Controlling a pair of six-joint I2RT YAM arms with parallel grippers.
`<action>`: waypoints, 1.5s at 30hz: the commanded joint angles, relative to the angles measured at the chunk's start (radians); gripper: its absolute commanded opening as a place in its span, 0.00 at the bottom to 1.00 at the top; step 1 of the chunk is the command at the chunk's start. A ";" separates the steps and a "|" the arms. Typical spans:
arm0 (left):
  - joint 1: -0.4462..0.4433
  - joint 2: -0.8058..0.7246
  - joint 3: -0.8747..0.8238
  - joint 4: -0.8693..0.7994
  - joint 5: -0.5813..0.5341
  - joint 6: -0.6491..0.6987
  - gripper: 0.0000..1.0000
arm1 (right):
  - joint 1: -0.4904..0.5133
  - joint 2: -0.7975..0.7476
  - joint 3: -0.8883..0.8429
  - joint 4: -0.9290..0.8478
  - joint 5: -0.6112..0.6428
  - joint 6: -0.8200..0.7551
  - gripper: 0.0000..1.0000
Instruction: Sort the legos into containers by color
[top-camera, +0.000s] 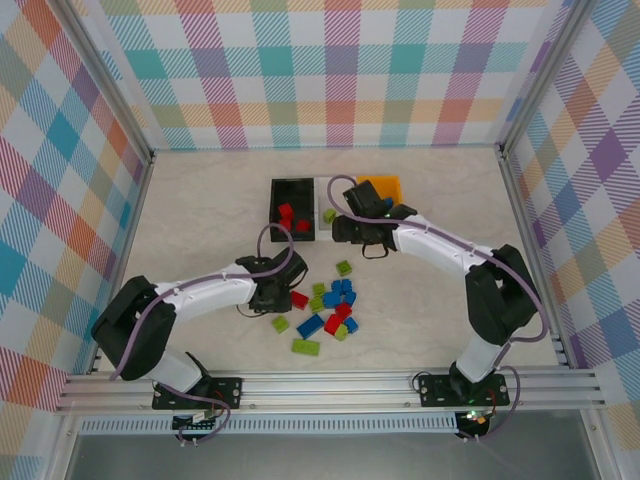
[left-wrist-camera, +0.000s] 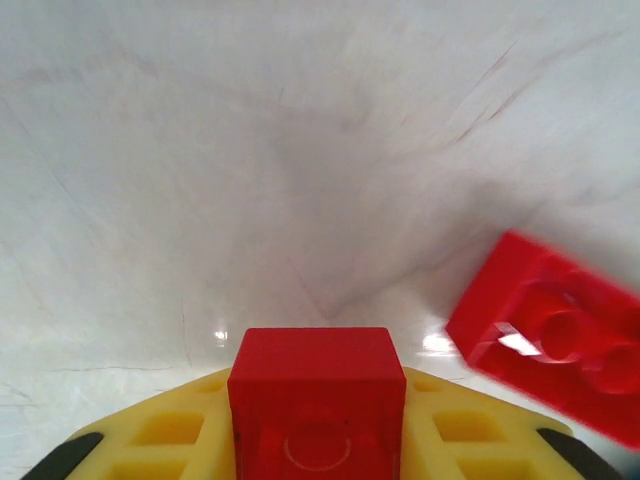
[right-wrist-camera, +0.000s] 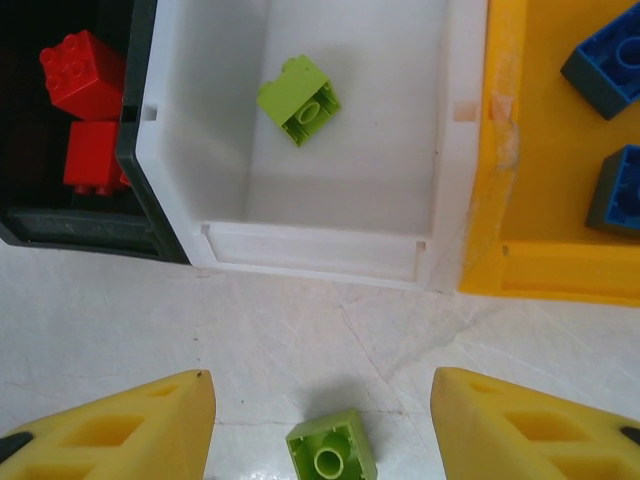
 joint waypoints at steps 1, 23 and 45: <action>0.021 -0.046 0.173 -0.070 -0.072 0.037 0.32 | 0.004 -0.073 -0.045 0.035 0.012 0.020 0.59; 0.271 0.676 1.060 -0.152 -0.154 0.082 0.30 | -0.001 -0.252 -0.229 0.034 -0.035 0.045 0.61; 0.125 0.187 0.649 0.026 -0.049 0.053 1.00 | 0.032 -0.002 -0.146 0.049 -0.151 -0.029 0.70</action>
